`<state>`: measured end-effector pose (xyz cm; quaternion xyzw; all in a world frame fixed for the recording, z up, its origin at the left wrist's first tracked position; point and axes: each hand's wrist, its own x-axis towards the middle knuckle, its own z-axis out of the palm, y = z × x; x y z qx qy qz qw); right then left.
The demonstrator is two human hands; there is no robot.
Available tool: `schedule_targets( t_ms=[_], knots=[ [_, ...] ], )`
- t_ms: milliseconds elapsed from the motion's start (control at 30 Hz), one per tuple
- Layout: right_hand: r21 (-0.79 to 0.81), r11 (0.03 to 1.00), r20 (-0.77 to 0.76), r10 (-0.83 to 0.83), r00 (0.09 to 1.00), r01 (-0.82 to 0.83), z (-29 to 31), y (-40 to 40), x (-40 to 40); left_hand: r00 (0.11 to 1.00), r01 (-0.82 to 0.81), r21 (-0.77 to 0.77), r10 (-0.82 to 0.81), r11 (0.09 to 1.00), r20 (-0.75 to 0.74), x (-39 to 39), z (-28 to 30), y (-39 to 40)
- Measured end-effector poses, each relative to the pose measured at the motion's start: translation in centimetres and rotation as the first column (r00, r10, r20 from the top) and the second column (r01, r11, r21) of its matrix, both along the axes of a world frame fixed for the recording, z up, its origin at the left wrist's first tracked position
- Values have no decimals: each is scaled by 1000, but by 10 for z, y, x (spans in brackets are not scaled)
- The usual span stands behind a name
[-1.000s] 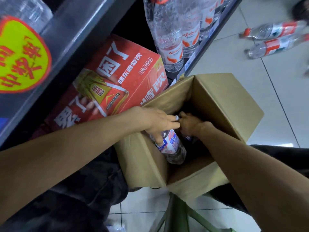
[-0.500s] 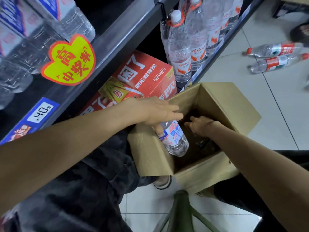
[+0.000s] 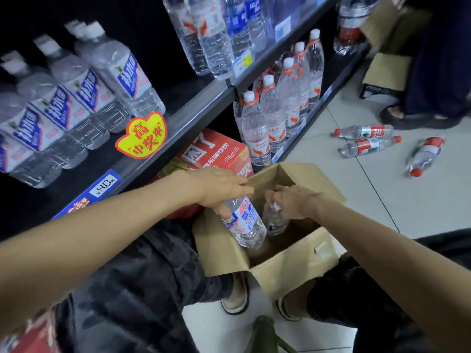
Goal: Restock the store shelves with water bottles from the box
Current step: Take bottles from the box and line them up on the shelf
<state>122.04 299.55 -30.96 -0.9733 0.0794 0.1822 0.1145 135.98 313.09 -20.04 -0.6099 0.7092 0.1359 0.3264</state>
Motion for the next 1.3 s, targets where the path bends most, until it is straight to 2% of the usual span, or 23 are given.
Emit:
schedule_targets(
  t_ms=[67,267,500,667,867,1033,1200,1300],
  knots=[
    [24,1000,56,-5,998,4,23,0,-4,999,-11,-27,12,1000,35,-3,16,5],
    [-48,998,255,-26,967,40,90,-2,-20,989,-10,-189,38,982,145,-10,67,26],
    [-136,981,526,-46,849,138,169,2,-24,958,11,-390,102,921,269,-17,126,52],
    [-81,988,646,-51,762,135,226,16,-20,928,21,-500,169,866,332,-20,173,66],
    [-39,994,740,-38,671,99,289,50,-10,877,28,-635,285,772,386,-19,234,98],
    [-111,990,807,37,589,90,324,81,7,788,58,-692,392,720,474,-17,271,130],
    [-127,992,859,97,502,25,337,108,31,709,30,-705,482,709,515,-16,286,159],
    [-94,995,867,89,491,-15,336,126,51,663,-4,-720,541,694,518,-14,280,174]
  ],
)
